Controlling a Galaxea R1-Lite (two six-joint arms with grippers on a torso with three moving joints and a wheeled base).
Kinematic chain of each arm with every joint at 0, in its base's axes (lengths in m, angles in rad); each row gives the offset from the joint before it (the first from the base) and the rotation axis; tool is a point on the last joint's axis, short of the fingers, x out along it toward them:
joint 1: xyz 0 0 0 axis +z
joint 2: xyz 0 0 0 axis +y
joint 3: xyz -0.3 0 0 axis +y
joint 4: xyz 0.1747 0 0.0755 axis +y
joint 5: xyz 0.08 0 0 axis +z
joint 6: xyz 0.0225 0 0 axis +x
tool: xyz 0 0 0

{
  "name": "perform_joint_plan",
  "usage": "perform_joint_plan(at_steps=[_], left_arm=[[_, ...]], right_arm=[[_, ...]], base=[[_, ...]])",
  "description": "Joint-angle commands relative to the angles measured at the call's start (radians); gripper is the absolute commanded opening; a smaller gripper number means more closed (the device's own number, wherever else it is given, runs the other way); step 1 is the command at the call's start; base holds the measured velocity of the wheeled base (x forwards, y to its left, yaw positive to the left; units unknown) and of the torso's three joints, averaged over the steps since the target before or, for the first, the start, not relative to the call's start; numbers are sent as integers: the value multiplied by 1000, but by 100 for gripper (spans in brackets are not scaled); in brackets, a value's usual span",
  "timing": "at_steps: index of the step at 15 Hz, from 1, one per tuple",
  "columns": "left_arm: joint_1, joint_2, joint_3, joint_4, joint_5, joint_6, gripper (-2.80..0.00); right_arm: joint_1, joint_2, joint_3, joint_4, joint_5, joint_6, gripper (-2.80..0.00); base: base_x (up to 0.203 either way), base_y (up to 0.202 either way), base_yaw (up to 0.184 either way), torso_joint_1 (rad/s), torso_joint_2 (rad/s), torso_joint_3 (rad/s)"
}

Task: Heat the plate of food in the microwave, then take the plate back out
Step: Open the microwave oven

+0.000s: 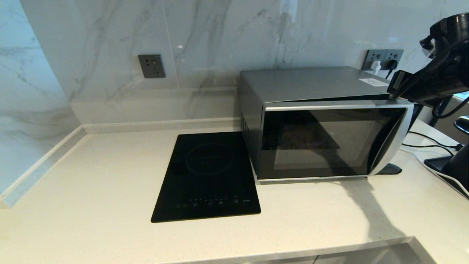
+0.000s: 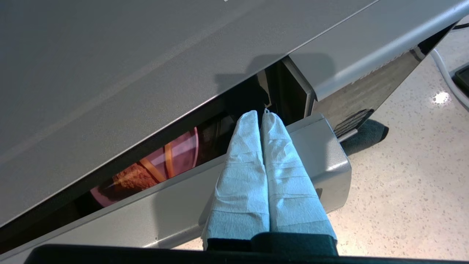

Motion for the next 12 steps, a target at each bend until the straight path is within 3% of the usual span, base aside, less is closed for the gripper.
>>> perform_joint_plan(at_steps=[1,7,12], left_arm=[[0,2,0,-1,0,-1,-280],[0,2,0,-1,0,-1,-280],[0,2,0,-1,0,-1,-280]], right_arm=[[0,-26,1,29,-2,3,-280],[-2,-147,25,241,10,11,-280],[-2,-321,33,509,213,14,-280]], base=[[0,0,0,0,0,0],[0,0,0,0,0,0],[0,0,0,0,0,0]])
